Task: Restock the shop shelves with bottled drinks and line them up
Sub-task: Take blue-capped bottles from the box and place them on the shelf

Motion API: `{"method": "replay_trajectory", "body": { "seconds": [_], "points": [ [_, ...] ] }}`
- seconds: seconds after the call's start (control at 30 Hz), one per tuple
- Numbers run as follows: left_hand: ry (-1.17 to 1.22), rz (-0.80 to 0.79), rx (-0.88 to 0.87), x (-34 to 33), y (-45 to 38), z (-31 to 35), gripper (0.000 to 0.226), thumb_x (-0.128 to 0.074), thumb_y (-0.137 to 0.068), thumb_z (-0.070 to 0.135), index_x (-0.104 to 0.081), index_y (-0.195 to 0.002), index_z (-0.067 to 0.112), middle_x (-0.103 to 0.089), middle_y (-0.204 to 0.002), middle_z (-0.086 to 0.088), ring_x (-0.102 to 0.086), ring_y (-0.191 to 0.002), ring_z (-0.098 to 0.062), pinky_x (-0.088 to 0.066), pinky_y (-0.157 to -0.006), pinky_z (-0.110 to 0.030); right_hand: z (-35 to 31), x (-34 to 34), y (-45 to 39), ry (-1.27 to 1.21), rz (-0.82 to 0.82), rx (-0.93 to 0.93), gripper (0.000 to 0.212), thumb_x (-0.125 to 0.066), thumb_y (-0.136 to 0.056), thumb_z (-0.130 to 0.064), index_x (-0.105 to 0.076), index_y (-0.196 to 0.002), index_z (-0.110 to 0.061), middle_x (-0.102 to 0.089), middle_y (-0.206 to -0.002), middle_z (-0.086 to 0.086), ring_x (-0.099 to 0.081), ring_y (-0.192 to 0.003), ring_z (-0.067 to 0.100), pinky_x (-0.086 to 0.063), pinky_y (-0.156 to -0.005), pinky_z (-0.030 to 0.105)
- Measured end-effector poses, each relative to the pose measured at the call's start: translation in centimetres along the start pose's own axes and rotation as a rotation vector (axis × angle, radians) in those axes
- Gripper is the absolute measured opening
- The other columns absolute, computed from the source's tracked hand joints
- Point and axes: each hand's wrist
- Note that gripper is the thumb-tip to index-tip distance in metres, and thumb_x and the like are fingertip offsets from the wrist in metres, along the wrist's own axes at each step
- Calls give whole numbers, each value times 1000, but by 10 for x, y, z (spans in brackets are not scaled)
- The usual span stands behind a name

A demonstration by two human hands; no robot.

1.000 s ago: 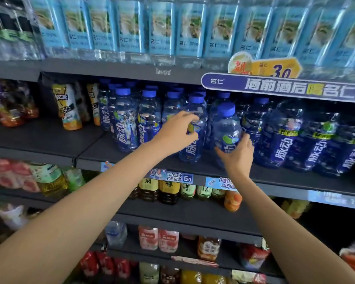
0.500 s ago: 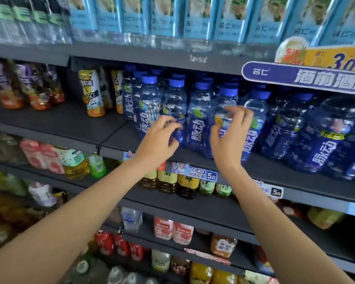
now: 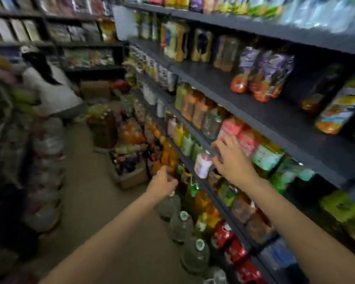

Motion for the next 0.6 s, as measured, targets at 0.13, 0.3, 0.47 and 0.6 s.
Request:
{"method": "replay_trajectory", "body": {
  "seconds": [0.13, 0.3, 0.47, 0.6],
  "points": [
    [23, 73, 199, 103, -58, -84, 30, -53, -92, 19, -43, -118, 7, -59, -114, -14, -59, -98, -26, -47, -83, -35, -67, -84, -93, -18, -372, 80, 27, -47, -92, -20, -50, -117, -11, -45, -118, 7, -39, -114, 27, -36, -93, 35],
    [76, 166, 260, 199, -119, -135, 28, -55, -90, 11, -47, -115, 1, -63, -96, -14, -61, -85, -26, -49, -80, -35, -112, -156, -194, -158, -639, 15, 27, -50, -94, -21, -50, -120, -14, -45, -121, 7, -43, -114, 24, -40, -89, 31],
    [95, 207, 323, 253, -187, -180, 17, -55, -89, 6, -46, -104, 6, -62, -105, -22, -61, -86, -30, -46, -77, -35, -126, -246, -287, -215, -837, -21, 28, -51, -95, -22, -51, -120, -10, -51, -117, 7, -51, -107, 24, -42, -82, 28],
    [47, 231, 388, 285, -265, -225, 25, -55, -88, 6, -50, -111, -3, -63, -105, -22, -62, -90, -30, -43, -75, -32, -122, -349, -356, -283, -935, -75, 28, -53, -93, -20, -54, -117, -6, -54, -118, 11, -53, -108, 27, -46, -86, 35]
  ]
}}
Point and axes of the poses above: each hand's wrist, its own y-axis away from the middle knuckle, its own x-axis out of the back of the hand, z = x × y
